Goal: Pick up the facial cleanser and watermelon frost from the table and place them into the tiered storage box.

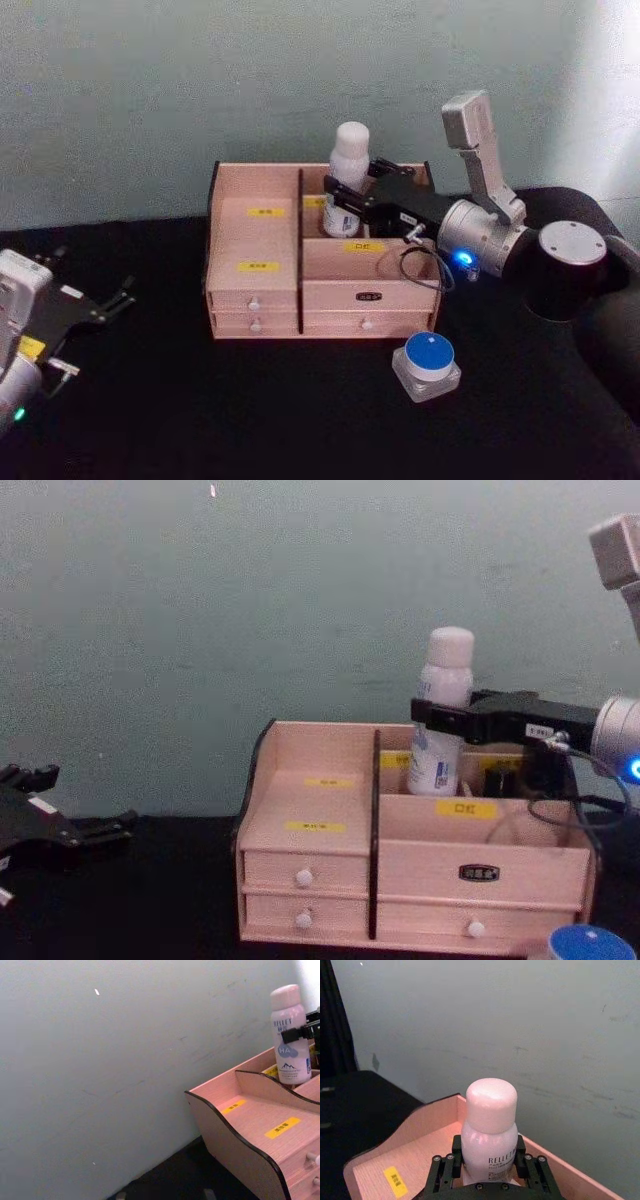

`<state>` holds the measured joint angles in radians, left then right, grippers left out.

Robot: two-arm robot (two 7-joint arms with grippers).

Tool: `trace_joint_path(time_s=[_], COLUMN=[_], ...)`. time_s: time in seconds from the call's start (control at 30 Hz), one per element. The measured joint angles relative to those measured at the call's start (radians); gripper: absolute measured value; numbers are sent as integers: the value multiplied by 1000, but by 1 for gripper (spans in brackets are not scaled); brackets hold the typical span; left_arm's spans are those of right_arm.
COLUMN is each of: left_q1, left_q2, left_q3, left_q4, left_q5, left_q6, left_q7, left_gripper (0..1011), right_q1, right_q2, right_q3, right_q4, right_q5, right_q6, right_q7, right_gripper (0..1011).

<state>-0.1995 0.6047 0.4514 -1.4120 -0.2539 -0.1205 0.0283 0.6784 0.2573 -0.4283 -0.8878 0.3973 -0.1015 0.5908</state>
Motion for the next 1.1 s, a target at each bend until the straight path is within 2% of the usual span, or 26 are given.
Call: trace_joint_path(time_s=[0.63, 1.1], left_q1=[0, 0], left_q2=[0, 0], left_q3=[0, 0], left_q4=[0, 0], left_q5=[0, 0], left_q6=[0, 0], left_q7=[0, 0], left_gripper=[1001, 1001], right_q1=[50, 59], right_q2=[-38, -49], right_q3=[-8, -7], right_q4=[122, 152], right_q5=[-50, -74], right_q6=[-2, 13], right_q7=[14, 22], right_gripper=[593, 593])
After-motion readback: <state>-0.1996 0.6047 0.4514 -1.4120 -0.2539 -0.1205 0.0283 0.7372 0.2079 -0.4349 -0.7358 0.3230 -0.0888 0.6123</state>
